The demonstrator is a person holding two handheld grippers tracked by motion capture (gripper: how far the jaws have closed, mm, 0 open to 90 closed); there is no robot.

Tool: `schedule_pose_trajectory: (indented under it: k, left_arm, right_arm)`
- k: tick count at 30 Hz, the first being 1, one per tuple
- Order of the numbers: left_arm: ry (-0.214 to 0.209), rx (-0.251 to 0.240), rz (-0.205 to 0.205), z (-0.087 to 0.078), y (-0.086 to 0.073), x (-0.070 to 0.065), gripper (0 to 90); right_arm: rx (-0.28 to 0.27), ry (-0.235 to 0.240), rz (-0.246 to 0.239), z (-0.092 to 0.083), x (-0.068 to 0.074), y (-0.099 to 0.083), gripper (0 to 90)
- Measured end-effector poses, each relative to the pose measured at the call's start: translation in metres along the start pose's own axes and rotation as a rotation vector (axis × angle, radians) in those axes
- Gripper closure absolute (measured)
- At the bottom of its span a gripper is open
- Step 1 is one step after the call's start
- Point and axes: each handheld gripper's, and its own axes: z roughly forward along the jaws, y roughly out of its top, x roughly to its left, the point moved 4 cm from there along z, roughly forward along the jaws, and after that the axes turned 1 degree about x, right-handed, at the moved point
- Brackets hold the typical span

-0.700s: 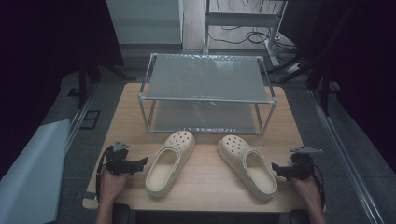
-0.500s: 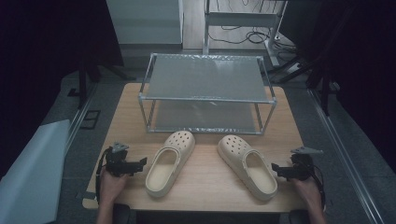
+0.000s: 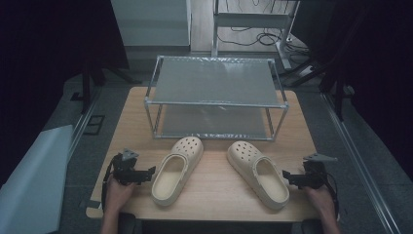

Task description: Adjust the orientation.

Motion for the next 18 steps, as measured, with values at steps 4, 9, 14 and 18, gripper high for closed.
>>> schedule_pose_trajectory:
  k: [4,9,14,18]
  left_arm:
    - [0.003,0.011,0.009,0.0005,-0.0009,0.0000,0.0]
    - [0.001,0.023,0.018,0.0005,-0.0029,0.0008,0.0]
    - [0.002,0.048,0.037,0.0011,-0.0061,0.0004,0.0]
    - [0.001,0.077,0.062,0.0023,-0.0082,-0.0039,0.0]
  right_arm:
    - [0.003,0.001,-0.002,0.0004,0.0001,-0.0004,0.7]
    - [0.008,0.004,0.002,0.0011,0.0000,-0.0011,0.7]
    - [0.013,0.008,0.006,0.0011,0.0000,-0.0019,1.7]
    - [0.015,0.009,0.005,0.0009,0.0005,-0.0022,2.1]
